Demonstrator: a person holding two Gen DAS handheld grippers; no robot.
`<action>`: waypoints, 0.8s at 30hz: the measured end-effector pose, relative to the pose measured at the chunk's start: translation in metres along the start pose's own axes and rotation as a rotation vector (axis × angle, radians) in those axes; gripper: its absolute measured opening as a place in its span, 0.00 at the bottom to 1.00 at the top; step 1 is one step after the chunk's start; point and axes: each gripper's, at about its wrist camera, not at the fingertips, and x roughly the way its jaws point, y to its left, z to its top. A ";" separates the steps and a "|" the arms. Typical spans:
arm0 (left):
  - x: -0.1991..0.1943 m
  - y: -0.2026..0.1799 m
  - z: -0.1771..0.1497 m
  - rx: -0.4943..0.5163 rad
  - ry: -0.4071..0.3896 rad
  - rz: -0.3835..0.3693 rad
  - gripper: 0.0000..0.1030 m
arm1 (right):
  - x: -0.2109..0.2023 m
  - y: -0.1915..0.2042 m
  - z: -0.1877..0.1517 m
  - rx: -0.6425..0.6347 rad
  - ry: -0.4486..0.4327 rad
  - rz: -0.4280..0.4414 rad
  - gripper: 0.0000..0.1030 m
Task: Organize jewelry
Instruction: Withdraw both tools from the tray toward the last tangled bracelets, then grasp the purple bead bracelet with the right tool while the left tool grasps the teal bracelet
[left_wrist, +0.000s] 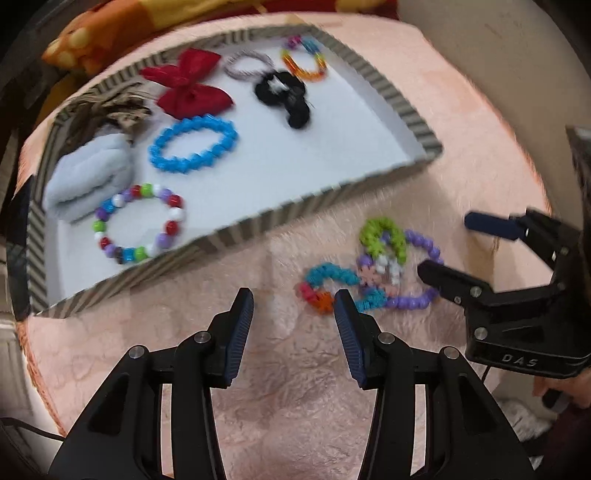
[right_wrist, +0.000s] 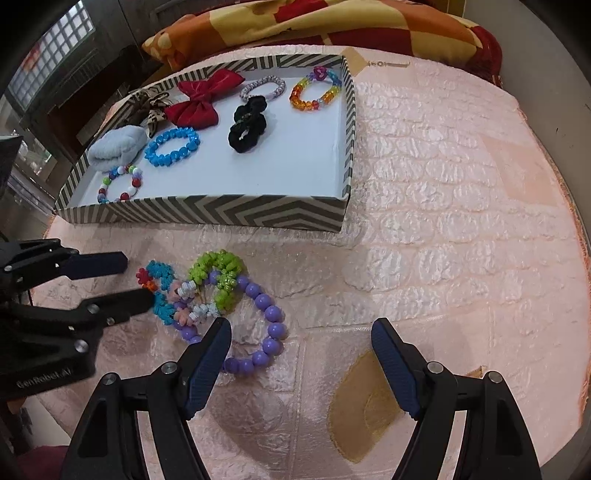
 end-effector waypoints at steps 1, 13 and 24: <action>0.002 -0.001 0.000 0.007 0.009 -0.003 0.44 | 0.001 -0.001 0.000 0.002 0.002 0.001 0.74; 0.002 0.022 0.019 -0.063 0.012 -0.014 0.44 | 0.005 0.001 0.003 -0.014 0.002 -0.012 0.74; 0.004 0.003 0.036 -0.040 0.013 0.024 0.44 | 0.004 -0.006 0.003 0.005 0.002 0.007 0.74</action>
